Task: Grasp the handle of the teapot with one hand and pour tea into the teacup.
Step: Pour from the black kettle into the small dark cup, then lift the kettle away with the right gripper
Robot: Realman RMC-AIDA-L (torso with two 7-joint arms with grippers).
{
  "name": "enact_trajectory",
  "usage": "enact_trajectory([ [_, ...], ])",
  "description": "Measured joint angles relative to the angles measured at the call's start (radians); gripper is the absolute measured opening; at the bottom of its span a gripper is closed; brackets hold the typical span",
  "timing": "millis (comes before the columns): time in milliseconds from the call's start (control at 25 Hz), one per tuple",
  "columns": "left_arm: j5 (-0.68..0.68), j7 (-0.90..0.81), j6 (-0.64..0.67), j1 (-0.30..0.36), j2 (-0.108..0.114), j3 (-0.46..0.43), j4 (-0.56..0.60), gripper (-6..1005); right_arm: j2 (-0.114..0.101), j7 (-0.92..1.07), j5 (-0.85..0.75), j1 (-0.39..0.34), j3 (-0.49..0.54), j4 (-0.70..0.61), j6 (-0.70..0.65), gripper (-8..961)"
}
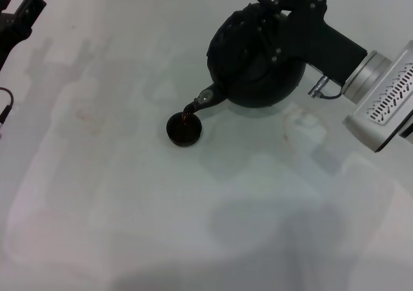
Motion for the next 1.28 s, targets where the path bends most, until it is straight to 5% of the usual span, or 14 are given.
enact_trajectory([
  [1280, -0.003, -0.003, -0.003, 0.000, 0.000, 0.000, -0.001, 886, -0.001, -0.081, -0.001, 0.000, 0.002, 0.010, -0.023, 123],
])
